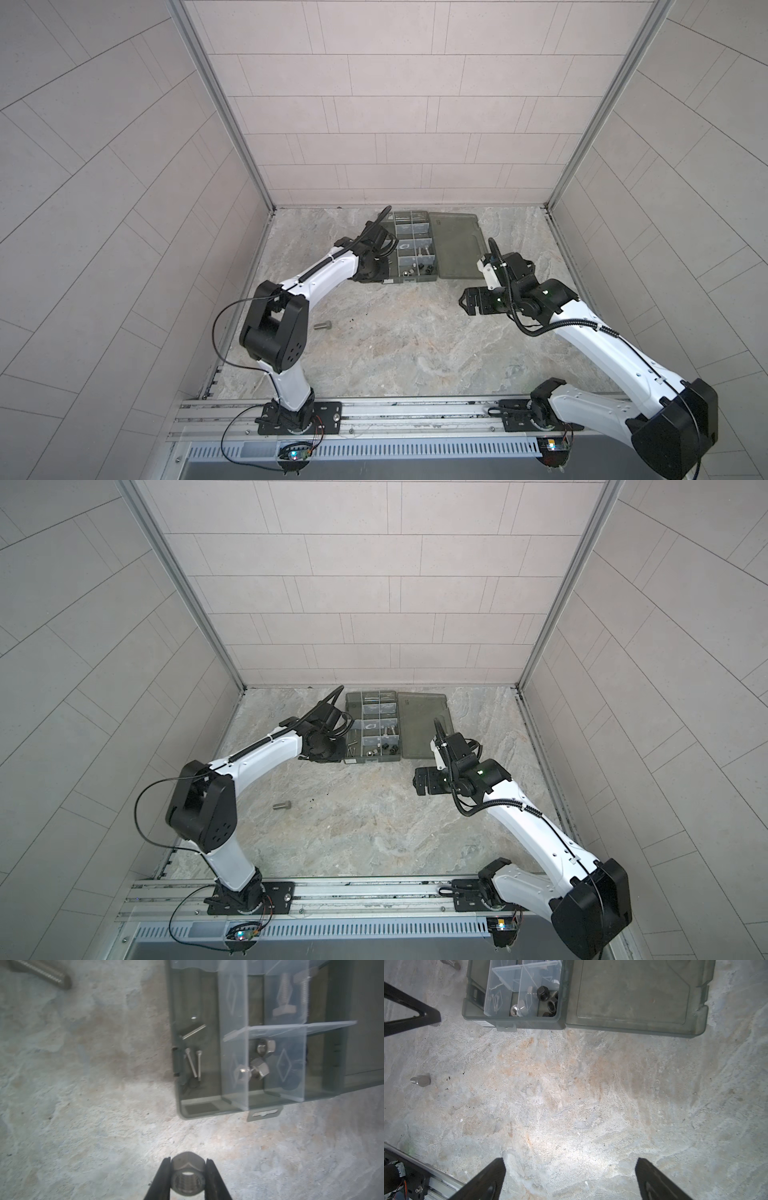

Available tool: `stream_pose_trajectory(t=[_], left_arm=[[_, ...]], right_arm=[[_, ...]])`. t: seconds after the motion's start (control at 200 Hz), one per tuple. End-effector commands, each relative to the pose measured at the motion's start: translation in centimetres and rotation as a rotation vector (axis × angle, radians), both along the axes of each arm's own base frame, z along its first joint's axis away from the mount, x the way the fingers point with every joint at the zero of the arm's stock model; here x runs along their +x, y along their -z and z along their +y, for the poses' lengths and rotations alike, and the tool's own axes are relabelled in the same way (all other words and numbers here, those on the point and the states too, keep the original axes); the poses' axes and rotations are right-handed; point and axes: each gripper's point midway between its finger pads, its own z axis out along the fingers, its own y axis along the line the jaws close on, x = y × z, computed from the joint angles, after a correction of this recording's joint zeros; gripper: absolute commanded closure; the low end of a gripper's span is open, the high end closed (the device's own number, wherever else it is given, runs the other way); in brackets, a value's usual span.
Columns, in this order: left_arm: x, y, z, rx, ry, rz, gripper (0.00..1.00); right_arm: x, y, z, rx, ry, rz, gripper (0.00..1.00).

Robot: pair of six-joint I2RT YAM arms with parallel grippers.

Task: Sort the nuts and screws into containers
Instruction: 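Carry the silver nut over the box and release it with the left gripper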

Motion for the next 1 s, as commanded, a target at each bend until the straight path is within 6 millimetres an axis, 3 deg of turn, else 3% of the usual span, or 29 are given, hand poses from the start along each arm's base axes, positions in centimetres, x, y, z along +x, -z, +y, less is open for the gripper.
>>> stream_pose_trajectory(t=[0.0,0.175,0.425,0.485,0.58,0.65,0.861,0.996], left_arm=[[0.7,-0.1,-2.2,0.01,0.066,0.014,0.82],[2.7,0.5,-5.1,-0.007,0.103,0.013,0.82],[4.5,1.5,-7.4,-0.036,0.125,0.021,0.81],[4.8,1.6,-7.7,-0.045,0.135,0.023,0.74],[5.0,1.6,-7.9,-0.044,0.142,0.026,0.43],[5.1,1.3,-8.0,-0.046,0.148,0.02,0.38],[5.6,-2.5,-6.9,-0.043,0.155,-0.065,0.34],[7.0,-4.6,-2.7,0.002,0.08,-0.131,0.33]], right_arm=[[-0.3,-0.8,-0.7,-0.009,-0.002,-0.015,0.01],[-0.5,-0.4,-1.5,-0.02,0.008,0.006,0.01],[-0.3,-0.5,-2.1,-0.026,0.03,0.009,0.01],[-0.1,-0.4,-2.1,-0.027,0.032,0.015,0.01],[0.1,-0.4,-2.1,-0.025,0.034,0.021,0.01],[0.4,-0.5,-2.1,-0.023,0.038,0.018,0.01],[1.1,-0.5,-1.8,-0.021,0.044,0.021,0.01],[1.6,-0.6,-1.5,-0.016,0.042,0.026,0.01]])
